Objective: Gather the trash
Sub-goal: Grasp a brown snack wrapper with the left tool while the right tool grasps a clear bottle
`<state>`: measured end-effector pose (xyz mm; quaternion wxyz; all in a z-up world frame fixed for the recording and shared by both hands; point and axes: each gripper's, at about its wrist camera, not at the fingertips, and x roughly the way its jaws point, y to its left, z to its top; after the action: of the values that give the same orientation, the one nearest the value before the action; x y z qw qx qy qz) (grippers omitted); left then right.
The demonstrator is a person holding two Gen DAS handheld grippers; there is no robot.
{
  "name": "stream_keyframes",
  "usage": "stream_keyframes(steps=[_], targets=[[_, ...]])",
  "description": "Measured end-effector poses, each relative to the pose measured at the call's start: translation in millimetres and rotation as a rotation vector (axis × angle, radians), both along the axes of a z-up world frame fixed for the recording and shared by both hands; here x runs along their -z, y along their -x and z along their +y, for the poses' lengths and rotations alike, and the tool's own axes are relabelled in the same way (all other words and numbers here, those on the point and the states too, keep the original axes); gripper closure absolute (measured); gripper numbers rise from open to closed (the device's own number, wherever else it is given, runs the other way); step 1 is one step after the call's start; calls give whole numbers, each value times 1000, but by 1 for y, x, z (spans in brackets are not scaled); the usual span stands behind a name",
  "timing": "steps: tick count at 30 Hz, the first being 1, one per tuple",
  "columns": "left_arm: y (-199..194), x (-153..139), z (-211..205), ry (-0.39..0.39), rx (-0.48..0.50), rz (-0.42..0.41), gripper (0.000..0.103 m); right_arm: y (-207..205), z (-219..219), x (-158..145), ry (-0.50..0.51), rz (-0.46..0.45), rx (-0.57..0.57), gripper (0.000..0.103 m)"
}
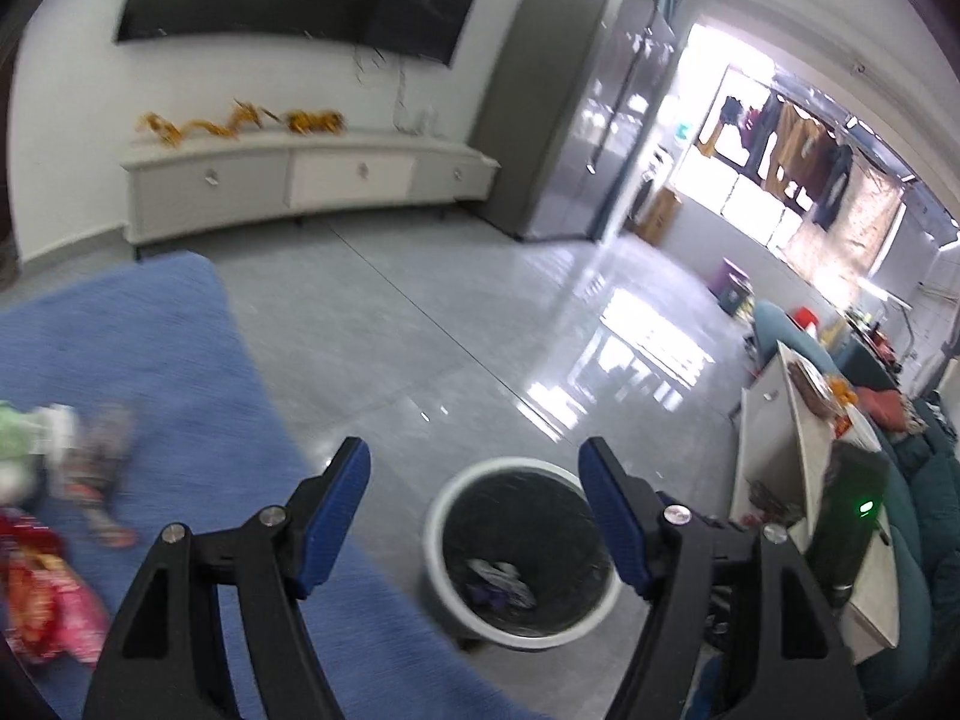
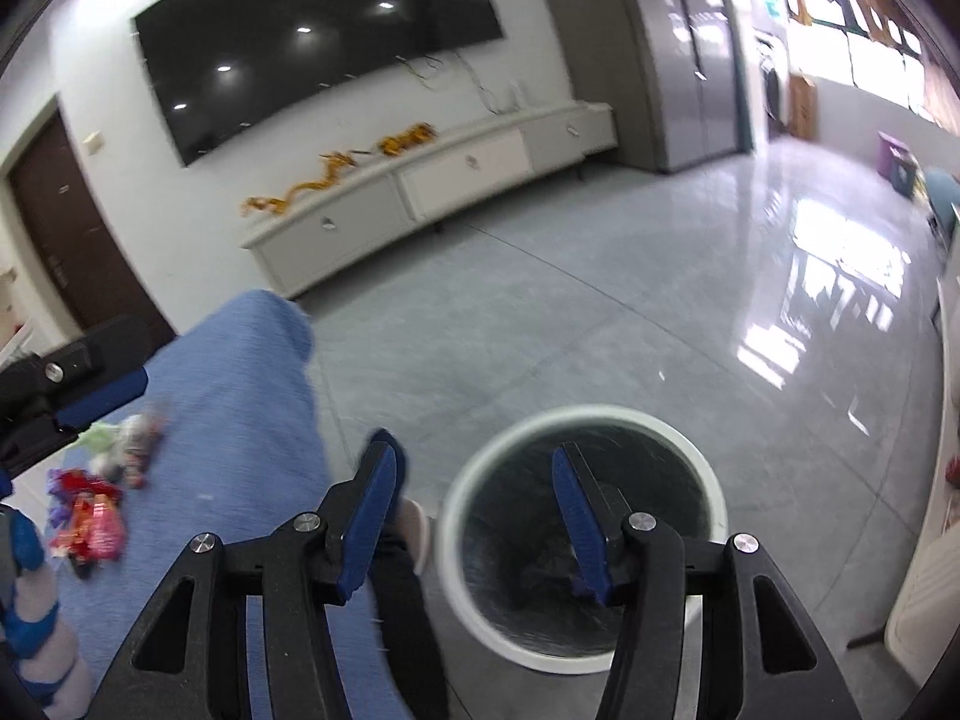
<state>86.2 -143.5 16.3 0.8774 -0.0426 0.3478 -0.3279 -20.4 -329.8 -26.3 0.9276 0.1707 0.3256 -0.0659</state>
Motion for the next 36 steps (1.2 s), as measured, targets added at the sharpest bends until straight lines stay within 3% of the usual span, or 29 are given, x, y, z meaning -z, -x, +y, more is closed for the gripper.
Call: stream_keyframes(steps=[9, 16, 20, 25, 30, 36], targets=[[7, -7, 124, -20, -186, -79, 33, -22, 88, -40, 54, -63, -185, 51], [-13, 11, 227, -34, -392, -36, 32, -48, 148, -35, 61, -41, -318, 51], [-31, 31, 280, -59, -498, 25, 33, -70, 182, -28, 49, -15, -403, 51], [-59, 64, 324, 1, -544, 181, 33, -98, 214, -14, 36, 31, -490, 51], [-85, 85, 339, 34, -552, 284, 33, -127, 236, 5, 20, 84, -554, 51], [-95, 105, 337, 26, -536, 347, 47, -152, 251, 24, 13, 132, -605, 51]])
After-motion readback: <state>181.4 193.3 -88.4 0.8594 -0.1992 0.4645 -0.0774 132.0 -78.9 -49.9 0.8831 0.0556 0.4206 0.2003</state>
